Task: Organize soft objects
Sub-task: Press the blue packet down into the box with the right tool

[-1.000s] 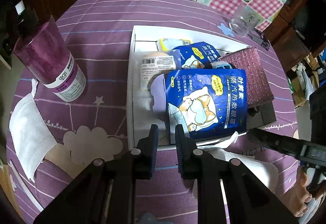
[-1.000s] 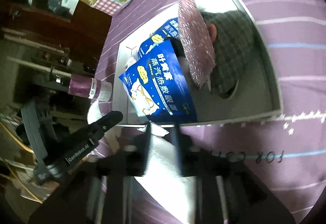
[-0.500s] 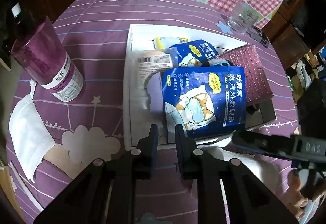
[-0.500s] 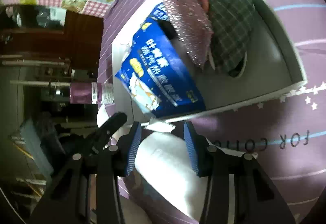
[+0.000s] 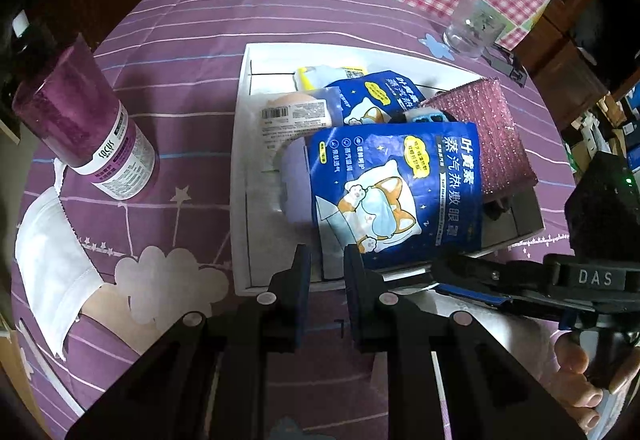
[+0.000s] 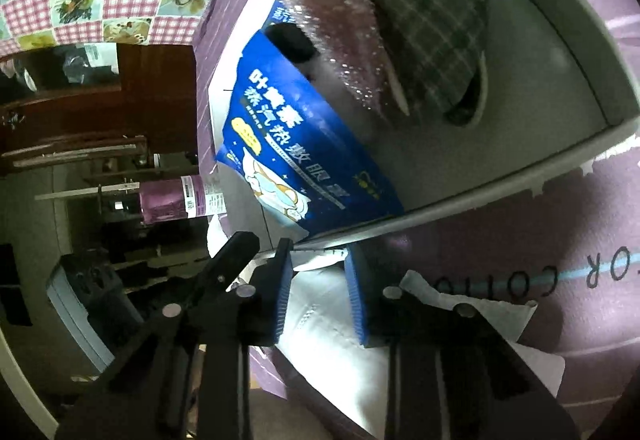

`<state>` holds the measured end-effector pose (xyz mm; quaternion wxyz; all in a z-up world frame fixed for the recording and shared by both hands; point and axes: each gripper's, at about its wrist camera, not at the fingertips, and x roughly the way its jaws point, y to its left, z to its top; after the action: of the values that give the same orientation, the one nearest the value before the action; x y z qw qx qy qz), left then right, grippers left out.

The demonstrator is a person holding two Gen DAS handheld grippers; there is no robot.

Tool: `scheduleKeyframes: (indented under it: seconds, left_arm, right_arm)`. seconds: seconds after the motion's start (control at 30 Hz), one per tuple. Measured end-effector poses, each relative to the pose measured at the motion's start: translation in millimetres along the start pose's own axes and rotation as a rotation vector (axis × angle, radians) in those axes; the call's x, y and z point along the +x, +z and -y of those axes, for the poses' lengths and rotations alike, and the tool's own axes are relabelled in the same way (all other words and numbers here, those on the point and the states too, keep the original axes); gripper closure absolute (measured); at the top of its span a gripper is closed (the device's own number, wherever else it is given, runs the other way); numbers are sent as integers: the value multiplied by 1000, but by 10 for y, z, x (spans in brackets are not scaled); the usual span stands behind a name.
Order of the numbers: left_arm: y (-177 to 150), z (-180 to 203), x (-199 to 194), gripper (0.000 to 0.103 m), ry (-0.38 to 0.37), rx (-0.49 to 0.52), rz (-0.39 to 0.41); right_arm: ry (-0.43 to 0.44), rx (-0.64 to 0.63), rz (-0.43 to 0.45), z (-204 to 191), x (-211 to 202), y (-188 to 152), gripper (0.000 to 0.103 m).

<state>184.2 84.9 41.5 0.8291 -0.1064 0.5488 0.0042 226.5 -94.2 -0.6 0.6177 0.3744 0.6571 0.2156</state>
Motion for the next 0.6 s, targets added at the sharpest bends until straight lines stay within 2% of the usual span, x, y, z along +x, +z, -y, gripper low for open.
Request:
scheduleKeyframes:
  seconds: [0.1, 0.4, 0.47, 0.6]
  left_arm:
    - [-1, -17, -25, 87, -4, -4, 7]
    - [-1, -35, -101, 87, -12, -10, 29]
    - [3, -47, -158, 87, -22, -16, 53]
    - [5, -76, -318, 87, -48, -20, 139]
  right_arm:
    - [18, -20, -5, -43, -47, -7, 82]
    - [86, -90, 48, -219, -253, -20, 83]
    - [114, -115, 75, -255, -315, -29, 83]
    - [239, -206, 138, -381, -380, -40, 83]
